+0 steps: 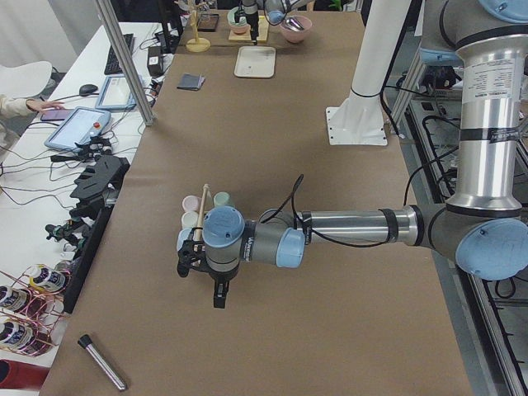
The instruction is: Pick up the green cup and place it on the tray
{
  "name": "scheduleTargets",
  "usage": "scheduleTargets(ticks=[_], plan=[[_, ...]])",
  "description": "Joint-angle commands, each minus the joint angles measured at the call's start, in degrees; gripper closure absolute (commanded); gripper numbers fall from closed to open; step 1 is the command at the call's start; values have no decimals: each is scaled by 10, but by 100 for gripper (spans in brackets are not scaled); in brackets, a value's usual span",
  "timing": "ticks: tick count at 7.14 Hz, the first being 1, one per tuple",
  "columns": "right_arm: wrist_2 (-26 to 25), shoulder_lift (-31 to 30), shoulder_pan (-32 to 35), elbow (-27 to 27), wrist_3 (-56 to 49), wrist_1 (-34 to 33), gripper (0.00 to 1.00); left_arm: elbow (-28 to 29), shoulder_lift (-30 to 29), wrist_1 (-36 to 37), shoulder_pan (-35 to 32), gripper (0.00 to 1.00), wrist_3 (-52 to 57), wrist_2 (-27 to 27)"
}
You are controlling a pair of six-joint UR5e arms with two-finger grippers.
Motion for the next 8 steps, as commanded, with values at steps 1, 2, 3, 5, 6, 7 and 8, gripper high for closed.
scheduleTargets(ticks=[1,2,3,5,6,7,8], plan=[[-1,0,-10,-8,2,10,35,2,0,1,1,2,0,6],[-1,0,-12,-8,2,10,40,3,0,1,1,2,0,5],[-2,-1,-18,-12,2,10,42,2,0,1,0,2,0,5],[-2,0,-24,-18,1,11,45,2,0,1,1,2,0,7],[-1,-1,-24,-18,1,10,45,2,0,1,1,2,0,7],[-1,-1,-24,-18,1,11,49,2,-1,1,2,2,0,7],[-1,-2,-23,-17,1,10,57,1,-1,1,1,2,0,7]])
